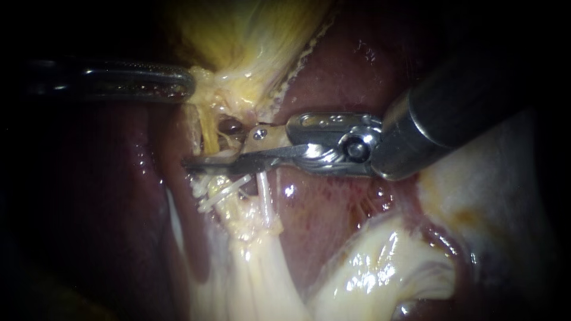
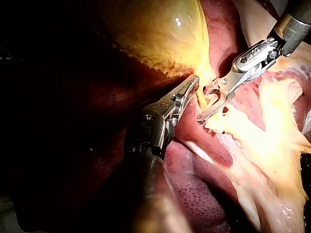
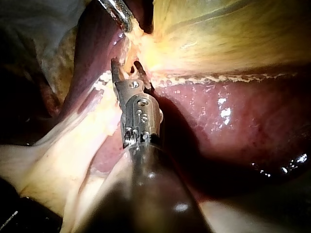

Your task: Clipping third clip left tube

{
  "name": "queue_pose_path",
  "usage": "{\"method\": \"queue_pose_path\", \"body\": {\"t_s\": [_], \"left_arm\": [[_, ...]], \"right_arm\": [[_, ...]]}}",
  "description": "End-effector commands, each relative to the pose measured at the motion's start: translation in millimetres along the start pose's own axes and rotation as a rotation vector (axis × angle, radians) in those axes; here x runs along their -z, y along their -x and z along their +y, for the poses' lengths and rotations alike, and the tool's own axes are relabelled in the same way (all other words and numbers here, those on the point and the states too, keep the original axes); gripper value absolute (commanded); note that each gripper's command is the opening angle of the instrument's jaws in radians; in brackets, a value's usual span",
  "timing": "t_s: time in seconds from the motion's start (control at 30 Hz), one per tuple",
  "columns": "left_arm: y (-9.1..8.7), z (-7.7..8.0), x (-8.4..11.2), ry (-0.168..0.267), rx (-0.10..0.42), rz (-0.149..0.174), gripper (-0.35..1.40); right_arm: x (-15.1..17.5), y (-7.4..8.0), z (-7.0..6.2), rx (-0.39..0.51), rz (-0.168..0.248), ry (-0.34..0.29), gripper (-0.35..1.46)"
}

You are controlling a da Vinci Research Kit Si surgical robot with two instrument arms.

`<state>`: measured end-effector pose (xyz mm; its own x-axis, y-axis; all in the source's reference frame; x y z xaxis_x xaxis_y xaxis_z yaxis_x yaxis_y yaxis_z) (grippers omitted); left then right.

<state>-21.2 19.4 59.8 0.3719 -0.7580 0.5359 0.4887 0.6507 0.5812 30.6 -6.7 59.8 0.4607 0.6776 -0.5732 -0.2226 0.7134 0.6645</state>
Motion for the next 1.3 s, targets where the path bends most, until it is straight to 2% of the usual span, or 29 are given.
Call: {"method": "queue_pose_path", "body": {"t_s": [0.03, 0.17, 0.3, 0.4, 0.47, 0.6, 0.87, 1.0, 1.13, 1.3], "left_arm": [[0.0, 0.0, 0.0, -0.001, -0.001, 0.0, -0.35], [0.0, 0.0, 0.1, -0.001, -0.001, 0.0, -0.35], [0.0, 0.0, 0.1, -0.001, -0.001, 0.0, -0.35], [0.0, 0.0, 0.1, -0.001, -0.001, 0.0, -0.35], [0.0, 0.0, 0.1, -0.001, 0.005, 0.0, -0.35], [0.0, -0.1, 0.2, -0.001, 0.005, 0.0, -0.35], [0.0, -0.1, 0.2, -0.001, 0.005, 0.0, -0.35], [0.0, -0.1, 0.2, -0.001, 0.005, 0.0, -0.35], [0.0, -0.1, 0.2, -0.001, 0.005, 0.0, -0.35], [0.0, -0.1, 0.2, -0.001, 0.005, 0.0, -0.35]], "right_arm": [[0.0, 0.0, 0.0, 0.0, 0.001, 0.001, 0.07], [0.0, -0.2, 0.0, -0.003, 0.015, -0.003, 0.36], [0.1, -1.3, 0.4, 0.022, 0.07, -0.017, 0.49], [0.6, -2.0, 0.6, 0.022, 0.114, -0.05, 0.5], [1.0, -2.2, 0.7, 0.022, 0.127, -0.085, 0.5], [2.0, -2.3, 1.1, 0.034, 0.165, -0.198, 0.5], [3.1, -1.6, 1.7, -0.058, 0.24, -0.391, 0.49], [3.2, -2.0, 1.4, -0.084, 0.301, -0.469, 0.48], [2.6, -2.7, 0.5, -0.132, 0.37, -0.54, 0.47], [2.2, -3.7, -0.7, -0.137, 0.386, -0.55, 0.46]]}}
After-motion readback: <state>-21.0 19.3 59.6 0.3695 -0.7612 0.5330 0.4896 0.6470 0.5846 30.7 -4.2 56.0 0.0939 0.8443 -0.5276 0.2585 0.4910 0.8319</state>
